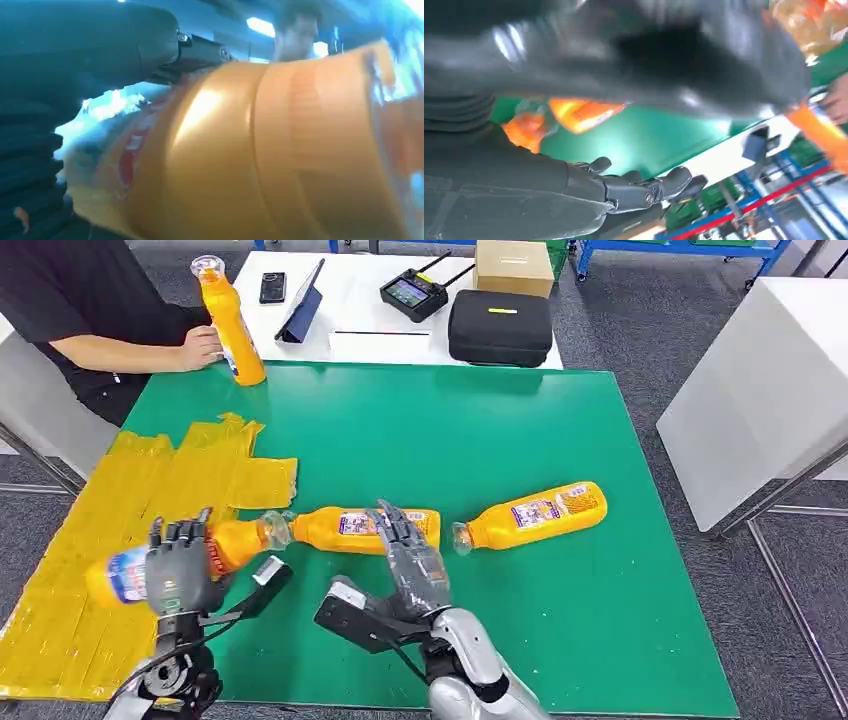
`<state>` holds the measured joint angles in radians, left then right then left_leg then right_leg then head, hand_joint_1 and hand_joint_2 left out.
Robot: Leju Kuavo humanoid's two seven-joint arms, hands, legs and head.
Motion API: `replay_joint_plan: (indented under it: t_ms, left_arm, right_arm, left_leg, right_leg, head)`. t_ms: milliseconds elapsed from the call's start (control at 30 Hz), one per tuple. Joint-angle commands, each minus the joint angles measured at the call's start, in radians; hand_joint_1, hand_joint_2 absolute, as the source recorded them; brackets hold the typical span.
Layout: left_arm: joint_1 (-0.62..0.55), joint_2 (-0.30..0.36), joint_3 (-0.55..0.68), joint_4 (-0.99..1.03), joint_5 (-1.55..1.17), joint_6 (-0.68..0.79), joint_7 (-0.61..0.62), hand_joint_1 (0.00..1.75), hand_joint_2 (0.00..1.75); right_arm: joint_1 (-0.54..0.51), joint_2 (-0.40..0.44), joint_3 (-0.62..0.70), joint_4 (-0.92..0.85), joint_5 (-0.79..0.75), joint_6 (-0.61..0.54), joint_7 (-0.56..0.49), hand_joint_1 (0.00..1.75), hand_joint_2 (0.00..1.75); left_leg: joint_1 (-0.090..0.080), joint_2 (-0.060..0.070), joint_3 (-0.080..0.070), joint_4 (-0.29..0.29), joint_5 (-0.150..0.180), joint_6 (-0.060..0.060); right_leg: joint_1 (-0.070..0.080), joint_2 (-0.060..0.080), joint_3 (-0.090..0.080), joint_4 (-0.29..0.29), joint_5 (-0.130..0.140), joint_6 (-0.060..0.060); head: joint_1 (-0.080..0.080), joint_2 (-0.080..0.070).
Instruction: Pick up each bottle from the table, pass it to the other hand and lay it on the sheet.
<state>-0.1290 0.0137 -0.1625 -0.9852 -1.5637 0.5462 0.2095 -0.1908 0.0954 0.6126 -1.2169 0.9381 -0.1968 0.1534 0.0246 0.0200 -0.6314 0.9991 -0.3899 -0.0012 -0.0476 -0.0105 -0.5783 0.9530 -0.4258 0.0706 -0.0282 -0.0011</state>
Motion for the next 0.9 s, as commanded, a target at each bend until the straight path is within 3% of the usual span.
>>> replay_joint_plan:
  t_ms: [33, 267, 467, 900]
  left_arm:
    - [-0.152, 0.018, -0.105, 0.343, 0.024, -0.053, 0.04, 0.0, 0.0]
    - [-0.148, 0.026, -0.117, 0.33, 0.053, -0.047, 0.036, 0.0, 0.0]
    - [-0.132, 0.032, -0.135, 0.275, 0.093, -0.063, 0.043, 0.0, 0.0]
    - [-0.128, 0.031, -0.136, 0.267, 0.099, -0.066, 0.041, 0.0, 0.0]
  right_arm:
    - [0.015, -0.062, -0.119, 0.01, 0.141, 0.067, 0.06, 0.0, 1.75]
    - [0.013, -0.063, -0.127, 0.018, 0.179, 0.099, 0.074, 0.0, 1.75]
    - [-0.085, -0.036, -0.124, 0.202, 0.267, 0.12, 0.079, 0.0, 1.75]
    - [-0.089, -0.034, -0.124, 0.207, 0.272, 0.116, 0.079, 0.0, 1.75]
  left_leg:
    - [0.0, -0.006, 0.004, -0.001, -0.001, 0.001]
    - [0.0, -0.003, 0.003, 0.0, -0.001, 0.001]
    - [0.0, 0.0, 0.001, 0.0, -0.001, 0.001]
    - [0.0, -0.001, 0.001, 0.0, 0.001, 0.002]
  right_leg:
    - [0.001, -0.004, 0.006, -0.001, -0.002, -0.006]
    - [0.001, -0.001, 0.004, 0.0, -0.002, -0.005]
    - [0.001, 0.001, 0.002, 0.0, 0.0, -0.004]
    - [0.001, 0.0, 0.002, 0.0, 0.0, -0.003]
  head:
    - [0.0, 0.0]
    - [0.0, 0.0]
    - [0.0, 0.0]
    - [0.0, 0.0]
